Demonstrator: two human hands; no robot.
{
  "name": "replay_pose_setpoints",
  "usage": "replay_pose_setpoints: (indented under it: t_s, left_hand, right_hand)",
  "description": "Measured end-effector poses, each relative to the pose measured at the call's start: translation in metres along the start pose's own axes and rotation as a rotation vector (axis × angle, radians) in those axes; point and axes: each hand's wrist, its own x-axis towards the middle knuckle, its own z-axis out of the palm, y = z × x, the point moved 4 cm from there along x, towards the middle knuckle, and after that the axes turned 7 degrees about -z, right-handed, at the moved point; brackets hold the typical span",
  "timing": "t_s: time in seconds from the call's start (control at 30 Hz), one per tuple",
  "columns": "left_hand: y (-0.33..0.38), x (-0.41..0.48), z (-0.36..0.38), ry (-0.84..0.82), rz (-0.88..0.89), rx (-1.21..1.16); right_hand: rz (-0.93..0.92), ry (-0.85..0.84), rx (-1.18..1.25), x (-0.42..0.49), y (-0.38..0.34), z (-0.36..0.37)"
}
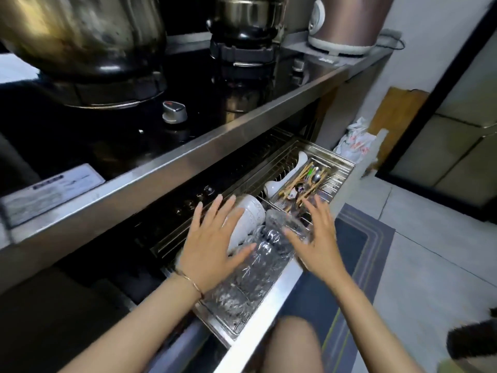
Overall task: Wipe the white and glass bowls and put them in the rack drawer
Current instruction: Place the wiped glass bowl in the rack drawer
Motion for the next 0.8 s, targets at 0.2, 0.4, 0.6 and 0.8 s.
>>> replay_pose_setpoints:
  t_s: [0.2,0.4,0.6,0.8]
  left_hand:
    - [-0.023,-0.029,-0.083,0.214,0.006,0.246]
    - [-0.056,-0.058,-0.115,0.242,-0.161,0.322]
    - [-0.069,-0.069,-0.122,0.247,-0.198,0.339]
    - [-0.064,-0.07,-0.117,0.325,-0.243,0.307]
  right_hand:
    - [0.249,-0.068,0.295,-0.084,-0.024,0.017]
    - [0.196,-0.198,0.377,-0.126,-0.055,0.034]
    - [0.155,-0.356,0.334,-0.133,-0.051,0.024]
    - [0.131,-0.352,0.302,-0.134,-0.044,0.027]
